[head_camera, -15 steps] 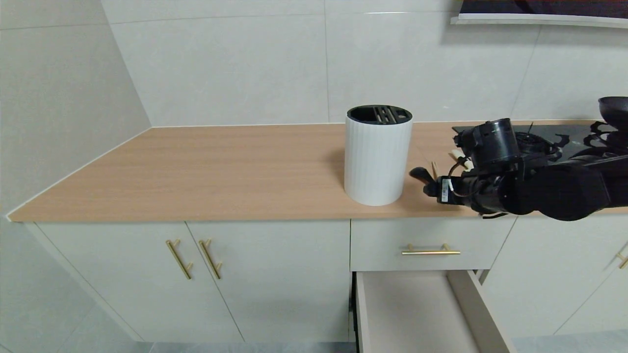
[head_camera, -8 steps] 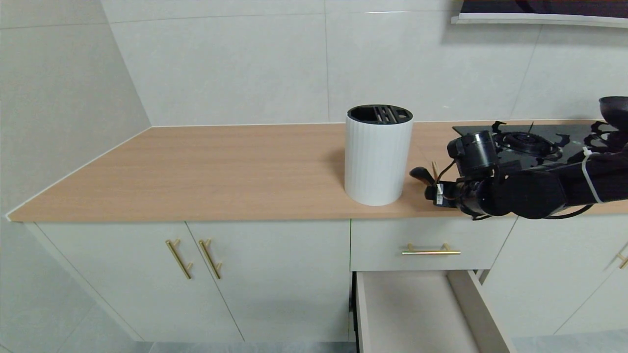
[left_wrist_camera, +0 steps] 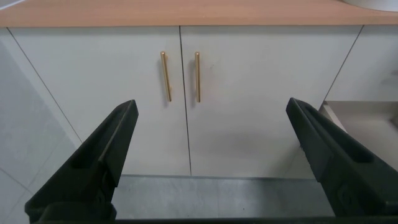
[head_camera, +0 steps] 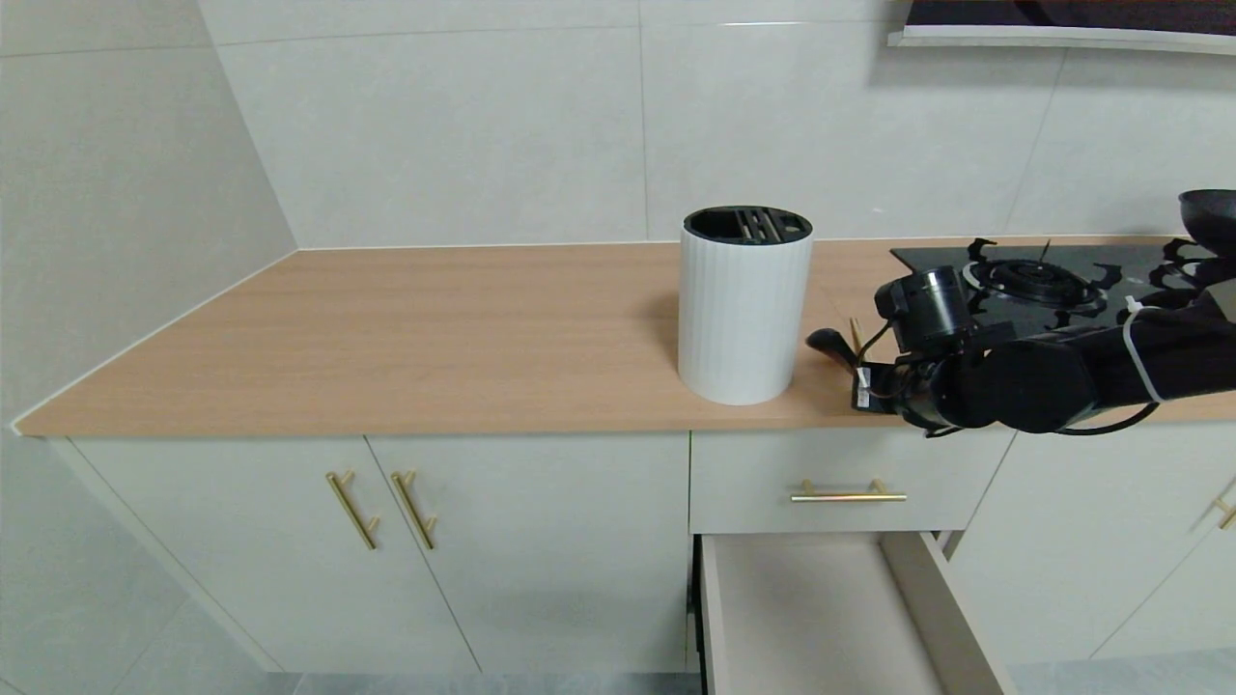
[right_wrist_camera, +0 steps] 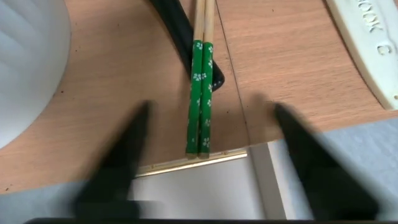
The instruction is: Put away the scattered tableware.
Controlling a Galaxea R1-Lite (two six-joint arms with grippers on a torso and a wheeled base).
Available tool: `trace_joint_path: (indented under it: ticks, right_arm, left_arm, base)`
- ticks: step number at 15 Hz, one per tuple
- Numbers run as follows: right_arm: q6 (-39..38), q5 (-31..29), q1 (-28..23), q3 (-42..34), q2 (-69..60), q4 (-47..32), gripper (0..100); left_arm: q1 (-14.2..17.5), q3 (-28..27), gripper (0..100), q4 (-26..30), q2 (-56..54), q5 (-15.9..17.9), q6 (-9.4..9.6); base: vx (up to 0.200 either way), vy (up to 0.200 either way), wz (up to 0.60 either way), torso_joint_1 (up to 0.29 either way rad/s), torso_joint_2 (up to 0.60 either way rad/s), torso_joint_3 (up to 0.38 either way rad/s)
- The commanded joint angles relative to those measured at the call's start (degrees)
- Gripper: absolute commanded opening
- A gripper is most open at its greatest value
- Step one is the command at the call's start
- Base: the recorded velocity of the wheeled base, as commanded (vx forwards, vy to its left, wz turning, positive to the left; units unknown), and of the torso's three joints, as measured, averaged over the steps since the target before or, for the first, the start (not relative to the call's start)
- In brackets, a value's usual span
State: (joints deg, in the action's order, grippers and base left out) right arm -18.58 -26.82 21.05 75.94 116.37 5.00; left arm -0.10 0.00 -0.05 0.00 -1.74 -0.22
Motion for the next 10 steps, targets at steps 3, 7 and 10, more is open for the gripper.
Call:
trace_joint_path:
  ticks: [3, 7, 10]
  right_arm:
    - [-0.1, 0.0, 0.0, 0.0, -0.2, 0.0, 0]
    - [-0.3, 0.0, 0.0, -0.5, -2.1, -0.2, 0]
    - [-0.3, 0.4, 0.2, -3.2, -7.3, -0.3, 0]
  left_arm:
    - [0.0, 0.0, 100, 0.0, 0.0, 0.0, -0.04]
    - [0.0, 0.0, 100, 0.0, 0.0, 0.1, -0.04]
    - [0.0, 0.0, 100, 0.0, 0.0, 0.1, -0.04]
  base:
    - [0.000, 0.000, 0.00, 0.000, 0.00, 0.000]
    - [0.000, 0.000, 0.00, 0.000, 0.00, 0.000]
    - [0.000, 0.000, 0.00, 0.000, 0.00, 0.000]
